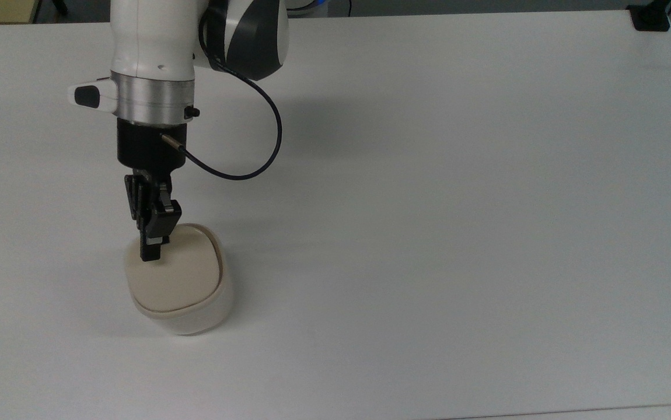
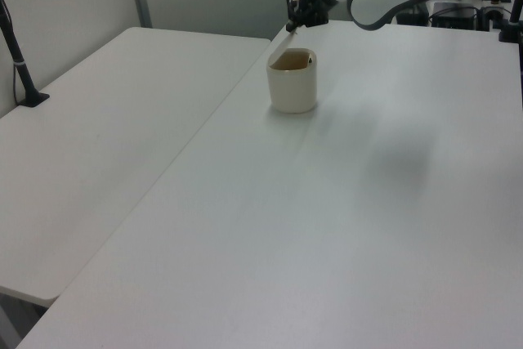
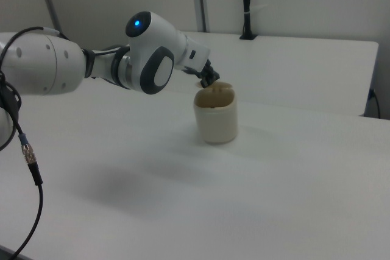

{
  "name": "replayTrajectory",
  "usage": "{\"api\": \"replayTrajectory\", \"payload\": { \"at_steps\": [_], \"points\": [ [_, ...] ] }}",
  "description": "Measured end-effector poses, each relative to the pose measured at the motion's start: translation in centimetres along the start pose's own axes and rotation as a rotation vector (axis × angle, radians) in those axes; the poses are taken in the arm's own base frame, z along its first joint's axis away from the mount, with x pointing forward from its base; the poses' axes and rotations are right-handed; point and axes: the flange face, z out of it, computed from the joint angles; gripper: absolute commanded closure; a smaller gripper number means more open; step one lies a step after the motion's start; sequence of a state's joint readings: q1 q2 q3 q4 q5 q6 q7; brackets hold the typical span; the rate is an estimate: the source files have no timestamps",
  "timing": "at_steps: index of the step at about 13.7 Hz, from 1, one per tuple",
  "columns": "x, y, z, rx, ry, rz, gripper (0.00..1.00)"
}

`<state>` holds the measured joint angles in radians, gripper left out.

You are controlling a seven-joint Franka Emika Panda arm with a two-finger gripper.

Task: Close the trash bin
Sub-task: 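Push the raised lid down with the gripper fingertips onto the bin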

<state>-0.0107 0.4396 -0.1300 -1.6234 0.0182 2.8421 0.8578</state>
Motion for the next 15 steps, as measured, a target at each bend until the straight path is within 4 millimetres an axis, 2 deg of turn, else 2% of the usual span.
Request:
{"api": "replayTrajectory", "payload": {
  "at_steps": [2, 5, 11, 15],
  "points": [
    [-1.0, 0.6, 0.2, -0.065, -0.07, -0.065, 1.0],
    [-1.2, 1.1, 0.0, -0.116, -0.124, -0.12, 1.0],
    [-1.5, 3.8, 1.4, -0.166, -0.155, -0.119, 1.0],
    [-1.6, 3.8, 1.4, -0.17, -0.152, -0.142, 1.0]
  ]
}}
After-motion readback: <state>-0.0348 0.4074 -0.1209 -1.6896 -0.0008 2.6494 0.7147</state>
